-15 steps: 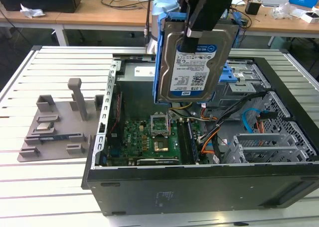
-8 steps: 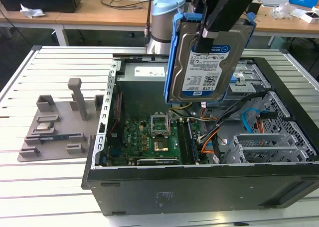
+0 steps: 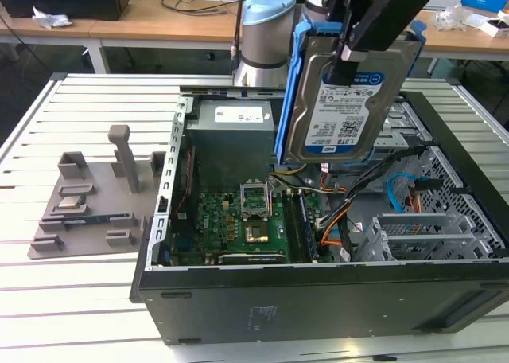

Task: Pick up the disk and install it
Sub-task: 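Pick up the disk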

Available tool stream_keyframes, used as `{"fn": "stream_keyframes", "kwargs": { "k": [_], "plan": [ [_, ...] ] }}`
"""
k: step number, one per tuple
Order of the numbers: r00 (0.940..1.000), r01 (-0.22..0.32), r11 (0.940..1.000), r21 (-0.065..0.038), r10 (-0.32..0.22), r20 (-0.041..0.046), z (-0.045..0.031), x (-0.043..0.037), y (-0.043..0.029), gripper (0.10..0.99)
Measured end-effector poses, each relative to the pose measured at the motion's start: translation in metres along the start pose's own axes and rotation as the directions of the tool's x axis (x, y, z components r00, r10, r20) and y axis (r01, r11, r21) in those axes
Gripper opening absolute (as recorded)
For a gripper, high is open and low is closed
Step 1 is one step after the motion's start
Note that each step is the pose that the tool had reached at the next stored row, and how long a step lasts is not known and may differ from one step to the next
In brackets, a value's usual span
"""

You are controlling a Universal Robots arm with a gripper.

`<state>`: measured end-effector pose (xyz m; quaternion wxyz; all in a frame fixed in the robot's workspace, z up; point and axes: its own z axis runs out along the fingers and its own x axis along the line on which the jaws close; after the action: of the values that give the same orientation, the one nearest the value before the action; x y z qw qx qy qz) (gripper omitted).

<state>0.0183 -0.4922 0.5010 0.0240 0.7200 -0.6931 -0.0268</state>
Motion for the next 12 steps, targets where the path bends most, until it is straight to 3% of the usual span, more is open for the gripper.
{"fn": "stream_keyframes", "kwargs": {
  "k": [9, 10, 12],
  "plan": [
    [1.0000, 0.000, 1.0000, -0.001, 0.000, 0.0001, -0.0014, 0.0009, -0.0203, 0.365],
    [1.0000, 0.000, 1.0000, -0.002, 0.000, 0.0002, -0.0019, 0.0012, -0.0277, 0.365],
    [1.0000, 0.000, 1.0000, -0.002, 0.000, 0.0001, -0.0025, 0.0014, -0.0348, 0.365]
  ]
}}
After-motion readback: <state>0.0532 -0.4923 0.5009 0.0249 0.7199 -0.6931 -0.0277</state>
